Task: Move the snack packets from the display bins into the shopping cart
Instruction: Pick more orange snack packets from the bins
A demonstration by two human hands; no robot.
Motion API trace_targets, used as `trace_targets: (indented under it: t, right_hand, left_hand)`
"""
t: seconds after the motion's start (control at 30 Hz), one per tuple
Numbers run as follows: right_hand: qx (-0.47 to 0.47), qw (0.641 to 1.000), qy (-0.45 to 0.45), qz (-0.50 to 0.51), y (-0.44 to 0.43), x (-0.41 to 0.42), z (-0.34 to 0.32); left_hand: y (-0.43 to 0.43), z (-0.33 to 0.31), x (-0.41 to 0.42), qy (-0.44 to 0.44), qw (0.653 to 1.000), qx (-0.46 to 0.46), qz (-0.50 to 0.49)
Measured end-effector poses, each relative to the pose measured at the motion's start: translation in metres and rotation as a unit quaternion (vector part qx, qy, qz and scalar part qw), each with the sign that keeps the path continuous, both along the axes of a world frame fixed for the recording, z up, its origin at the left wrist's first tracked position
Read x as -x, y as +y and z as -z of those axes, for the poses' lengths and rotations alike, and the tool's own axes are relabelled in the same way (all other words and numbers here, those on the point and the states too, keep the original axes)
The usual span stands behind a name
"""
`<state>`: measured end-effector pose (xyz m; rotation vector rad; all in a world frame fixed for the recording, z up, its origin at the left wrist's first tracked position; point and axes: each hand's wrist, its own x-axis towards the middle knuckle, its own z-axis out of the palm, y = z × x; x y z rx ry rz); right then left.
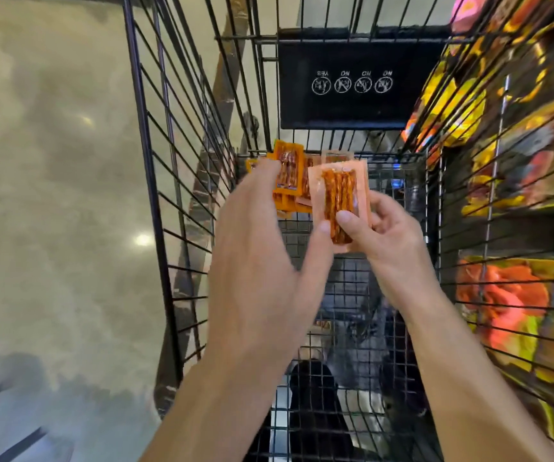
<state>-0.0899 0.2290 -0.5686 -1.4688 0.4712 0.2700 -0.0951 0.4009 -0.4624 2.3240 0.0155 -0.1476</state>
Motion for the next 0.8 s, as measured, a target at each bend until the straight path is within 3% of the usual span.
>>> trace_targets:
  t: [0.07,0.13,0.3,0.43,0.53,0.6,0.7,0.8]
  right_hand:
    - [-0.034,0.999,-0.005,-0.004,-0.004,0.005,0.004]
    - [-0.077,0.997,-0.008,-0.007,-0.005,0.007,0.010]
    - [-0.086,0.995,0.008,-0.041,0.011,0.011,0.026]
    - [-0.017,0.999,0.012,-0.046,0.020,0.005,0.035]
    - [0.108,0.992,0.014,-0.066,0.008,-0.013,0.042]
    - [0.190,0.981,0.026,-0.008,-0.001,-0.034,0.056]
    - [0.319,0.944,0.088,0.021,-0.006,-0.075,0.085]
    - [0.337,0.926,0.164,-0.044,0.003,-0.101,0.116]
  left_hand:
    - [-0.010,0.023,-0.010,0.107,0.989,0.085,-0.056]
    - [-0.018,0.048,-0.021,0.222,0.948,0.197,-0.118]
    - [-0.027,0.099,-0.030,0.348,0.837,0.391,-0.159]
    - [-0.024,0.115,-0.029,0.343,0.808,0.432,-0.208]
    - [-0.019,0.122,-0.029,0.316,0.791,0.469,-0.234]
    - [-0.015,0.127,-0.030,0.294,0.784,0.473,-0.274]
    - [-0.011,0.132,-0.031,0.285,0.775,0.469,-0.314]
    - [-0.009,0.139,-0.028,0.277,0.772,0.464,-0.334]
